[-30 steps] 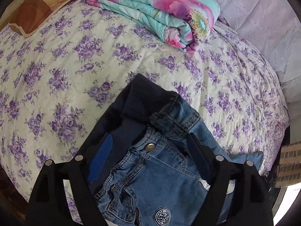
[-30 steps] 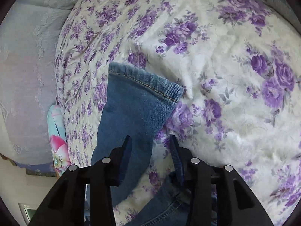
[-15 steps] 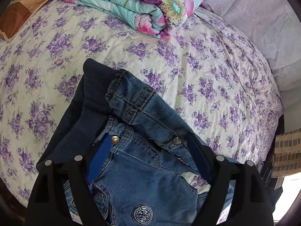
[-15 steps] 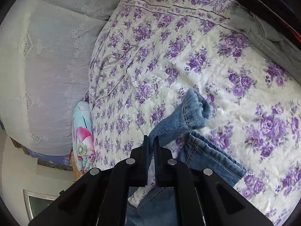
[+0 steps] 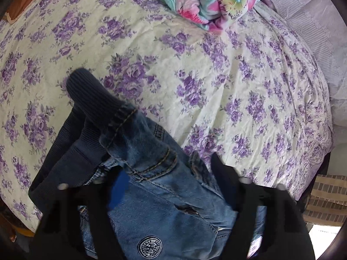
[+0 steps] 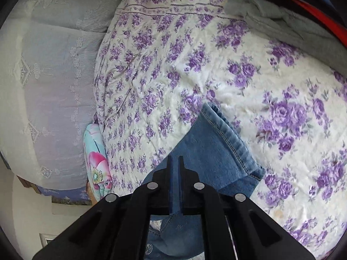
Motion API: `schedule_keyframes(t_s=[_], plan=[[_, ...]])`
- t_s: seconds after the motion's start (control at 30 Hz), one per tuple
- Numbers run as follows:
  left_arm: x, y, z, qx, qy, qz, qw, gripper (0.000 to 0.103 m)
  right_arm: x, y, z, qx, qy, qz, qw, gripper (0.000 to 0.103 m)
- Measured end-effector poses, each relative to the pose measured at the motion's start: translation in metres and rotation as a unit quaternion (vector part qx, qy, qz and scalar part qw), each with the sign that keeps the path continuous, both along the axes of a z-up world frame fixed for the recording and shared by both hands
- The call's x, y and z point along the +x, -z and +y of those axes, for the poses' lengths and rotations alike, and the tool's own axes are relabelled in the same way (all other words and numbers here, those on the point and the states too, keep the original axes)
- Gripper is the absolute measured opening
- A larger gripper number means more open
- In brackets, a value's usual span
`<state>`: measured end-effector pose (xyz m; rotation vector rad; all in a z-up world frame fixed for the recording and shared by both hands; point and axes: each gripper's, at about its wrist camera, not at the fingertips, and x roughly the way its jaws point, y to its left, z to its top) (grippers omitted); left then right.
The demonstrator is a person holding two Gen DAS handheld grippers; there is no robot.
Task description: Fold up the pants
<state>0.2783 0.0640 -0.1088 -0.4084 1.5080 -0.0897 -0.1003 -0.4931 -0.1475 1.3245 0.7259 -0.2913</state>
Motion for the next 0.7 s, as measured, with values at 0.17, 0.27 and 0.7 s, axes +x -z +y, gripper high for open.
schedule_keyframes(t_s=[0.17,0.27,0.7], plan=[[-0.010,0.001,0.013,-0.045,0.000,-0.010,0.9989,0.025,-0.018,0.027,0.016,0.031,0.003,0.024,0.999,0.020],[-0.014,-0.005,0.014,-0.047,0.011,-0.019,0.9986,0.024,-0.032,0.044,0.023,0.052,0.029,0.032,0.998,0.051],[-0.033,-0.022,0.025,-0.061,0.021,-0.045,0.9969,0.019,-0.019,0.044,0.025,0.029,0.037,-0.028,0.999,0.007]])
